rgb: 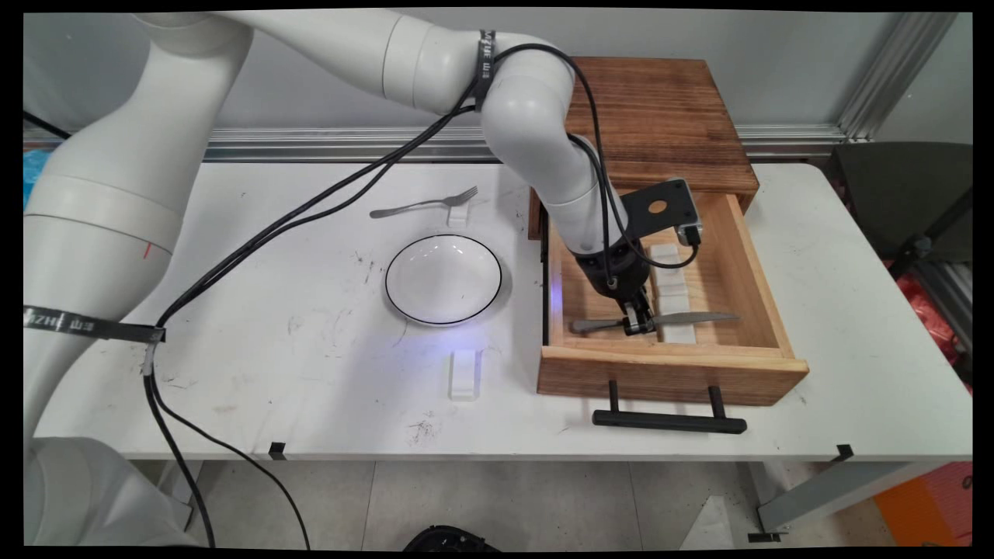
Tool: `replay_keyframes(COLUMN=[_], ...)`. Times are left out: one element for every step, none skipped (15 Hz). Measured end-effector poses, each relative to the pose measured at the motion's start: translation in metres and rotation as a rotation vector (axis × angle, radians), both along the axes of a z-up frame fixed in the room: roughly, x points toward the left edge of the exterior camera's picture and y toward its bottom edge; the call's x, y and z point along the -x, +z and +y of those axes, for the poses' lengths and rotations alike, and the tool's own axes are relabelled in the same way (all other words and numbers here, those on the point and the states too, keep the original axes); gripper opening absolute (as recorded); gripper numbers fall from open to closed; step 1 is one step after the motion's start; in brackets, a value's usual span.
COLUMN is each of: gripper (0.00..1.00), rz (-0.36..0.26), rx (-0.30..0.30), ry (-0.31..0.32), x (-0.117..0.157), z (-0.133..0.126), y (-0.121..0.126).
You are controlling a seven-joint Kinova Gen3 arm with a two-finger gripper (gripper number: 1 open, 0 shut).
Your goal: Place the picked object into the drawer
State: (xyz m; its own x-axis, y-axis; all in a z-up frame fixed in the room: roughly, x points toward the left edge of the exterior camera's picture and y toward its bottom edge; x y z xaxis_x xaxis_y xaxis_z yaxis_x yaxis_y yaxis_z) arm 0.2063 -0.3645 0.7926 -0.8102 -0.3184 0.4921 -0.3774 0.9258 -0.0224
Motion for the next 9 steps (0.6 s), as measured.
replay_keyframes(gripper=[0.0, 0.0, 0.0, 0.0, 0.0, 1.0, 1.0, 1.0, 1.0], rz=[0.001, 0.001, 0.001, 0.001, 0.002, 0.002, 0.002, 0.003, 0.003], rx=[0.0, 0.0, 0.0, 0.0, -0.001, 0.0, 0.0, 0.0, 0.001], ry=[-0.001, -0.002, -0.003, -0.003, -0.004, -0.004, -0.004, -0.003, -0.003], x=[0.0002, 0.0002, 0.0002, 0.0002, 0.0, -0.0002, -0.0004, -0.0005, -0.0008], z=[-0.0001, -0.0001, 0.0, 0.0002, 0.0003, 0.0003, 0.0004, 0.0004, 0.0004], y=[-0.0007, -0.0017, -0.0026, -0.0034, -0.0043, -0.005, -0.0055, -0.0057, -0.0061])
